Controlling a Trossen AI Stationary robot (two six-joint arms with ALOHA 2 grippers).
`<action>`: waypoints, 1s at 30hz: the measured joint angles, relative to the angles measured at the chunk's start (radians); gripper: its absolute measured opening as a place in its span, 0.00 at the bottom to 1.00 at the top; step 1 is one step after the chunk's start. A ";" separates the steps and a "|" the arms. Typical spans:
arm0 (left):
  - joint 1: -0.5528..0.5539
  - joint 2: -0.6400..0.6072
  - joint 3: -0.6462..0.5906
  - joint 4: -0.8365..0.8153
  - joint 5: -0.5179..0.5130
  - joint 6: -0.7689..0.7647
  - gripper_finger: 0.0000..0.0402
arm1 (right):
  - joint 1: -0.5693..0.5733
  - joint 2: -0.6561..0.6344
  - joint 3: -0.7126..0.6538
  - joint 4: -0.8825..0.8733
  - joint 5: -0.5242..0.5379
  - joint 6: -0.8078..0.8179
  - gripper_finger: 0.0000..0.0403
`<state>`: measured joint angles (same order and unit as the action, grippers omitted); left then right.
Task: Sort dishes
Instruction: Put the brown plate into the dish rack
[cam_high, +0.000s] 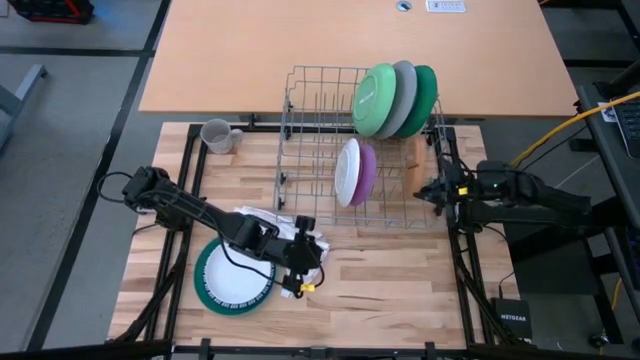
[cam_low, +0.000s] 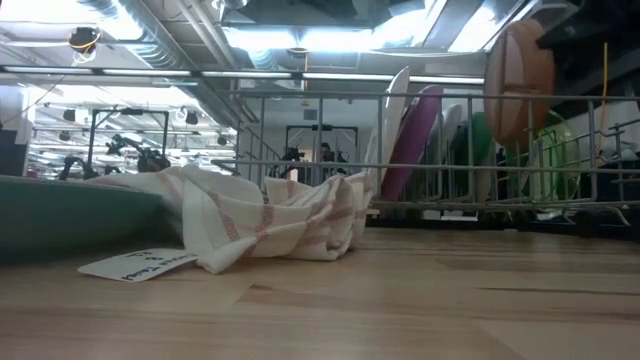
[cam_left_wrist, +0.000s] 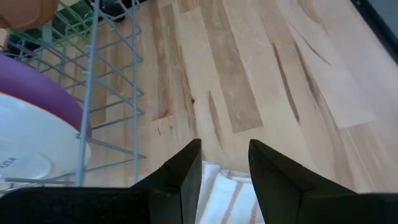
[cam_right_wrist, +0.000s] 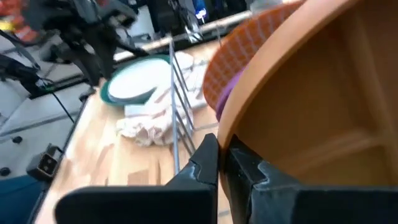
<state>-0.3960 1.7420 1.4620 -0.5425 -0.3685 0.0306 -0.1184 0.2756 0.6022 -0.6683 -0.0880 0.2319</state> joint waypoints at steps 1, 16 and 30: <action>-0.004 0.000 0.000 0.000 0.000 -0.004 0.31 | 0.000 -0.001 0.000 -0.015 0.001 0.003 0.02; -0.030 0.000 0.000 0.004 0.000 -0.007 0.31 | 0.000 -0.001 -0.011 -0.059 0.000 -0.005 0.02; -0.029 0.000 -0.001 0.004 0.000 -0.005 0.31 | 0.001 -0.001 -0.082 -0.035 -0.007 0.059 0.02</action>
<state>-0.4248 1.7420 1.4612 -0.5381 -0.3687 0.0254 -0.1177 0.2745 0.5205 -0.7030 -0.0955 0.2905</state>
